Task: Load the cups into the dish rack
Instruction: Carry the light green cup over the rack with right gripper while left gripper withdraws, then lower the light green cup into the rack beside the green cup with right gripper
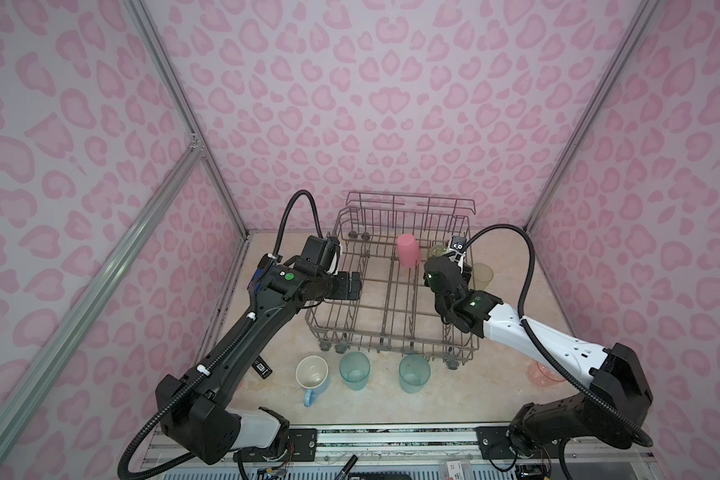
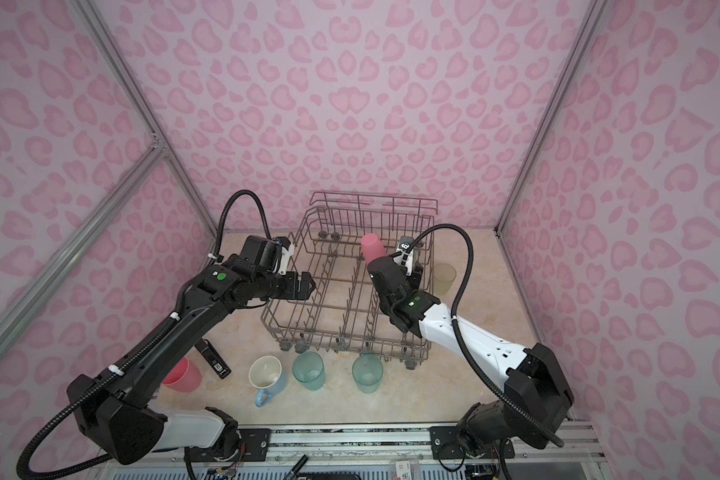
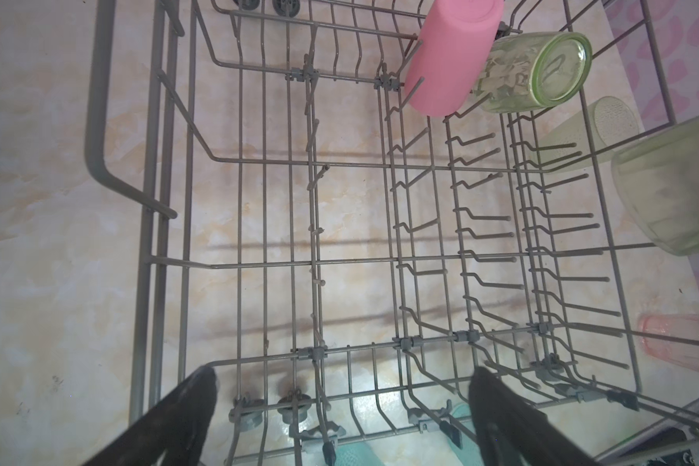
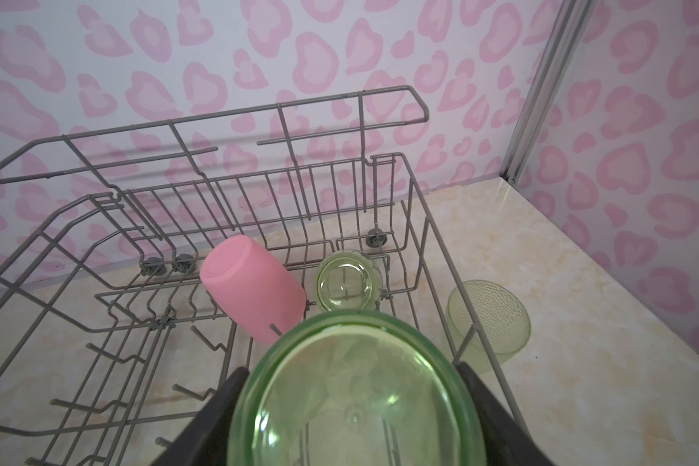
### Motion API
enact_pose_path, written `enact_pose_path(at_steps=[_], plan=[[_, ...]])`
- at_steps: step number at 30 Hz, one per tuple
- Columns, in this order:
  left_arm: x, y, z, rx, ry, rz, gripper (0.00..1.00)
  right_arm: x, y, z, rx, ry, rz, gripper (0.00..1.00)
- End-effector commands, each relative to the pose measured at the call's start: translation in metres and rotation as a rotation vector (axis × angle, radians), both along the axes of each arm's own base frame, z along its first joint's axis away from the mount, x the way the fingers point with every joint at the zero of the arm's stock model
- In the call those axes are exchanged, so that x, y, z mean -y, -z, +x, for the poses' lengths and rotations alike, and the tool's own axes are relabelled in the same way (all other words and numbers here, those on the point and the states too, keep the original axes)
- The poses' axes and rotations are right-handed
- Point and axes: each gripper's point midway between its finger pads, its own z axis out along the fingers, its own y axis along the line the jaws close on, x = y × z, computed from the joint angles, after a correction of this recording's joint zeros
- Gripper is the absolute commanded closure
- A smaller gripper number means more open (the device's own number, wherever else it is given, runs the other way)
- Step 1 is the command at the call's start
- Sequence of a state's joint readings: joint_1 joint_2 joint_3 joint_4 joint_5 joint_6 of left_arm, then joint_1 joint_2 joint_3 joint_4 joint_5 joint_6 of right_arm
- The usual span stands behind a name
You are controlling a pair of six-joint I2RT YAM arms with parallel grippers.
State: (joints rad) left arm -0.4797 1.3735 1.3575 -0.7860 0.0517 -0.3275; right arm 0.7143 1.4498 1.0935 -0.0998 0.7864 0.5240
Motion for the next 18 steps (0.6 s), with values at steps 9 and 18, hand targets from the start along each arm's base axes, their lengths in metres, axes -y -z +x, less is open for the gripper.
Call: enact_pose_path(at_steps=[9, 18], plan=[[0.018, -0.006, -0.005, 0.069, 0.119, -0.081, 0.00, 0.026, 0.039, 0.014, 0.025, 0.194, -0.023, 0.43], [0.023, -0.004, -0.010, 0.085, 0.156, -0.110, 0.00, 0.032, 0.050, 0.029, 0.040, 0.239, -0.040, 0.43]])
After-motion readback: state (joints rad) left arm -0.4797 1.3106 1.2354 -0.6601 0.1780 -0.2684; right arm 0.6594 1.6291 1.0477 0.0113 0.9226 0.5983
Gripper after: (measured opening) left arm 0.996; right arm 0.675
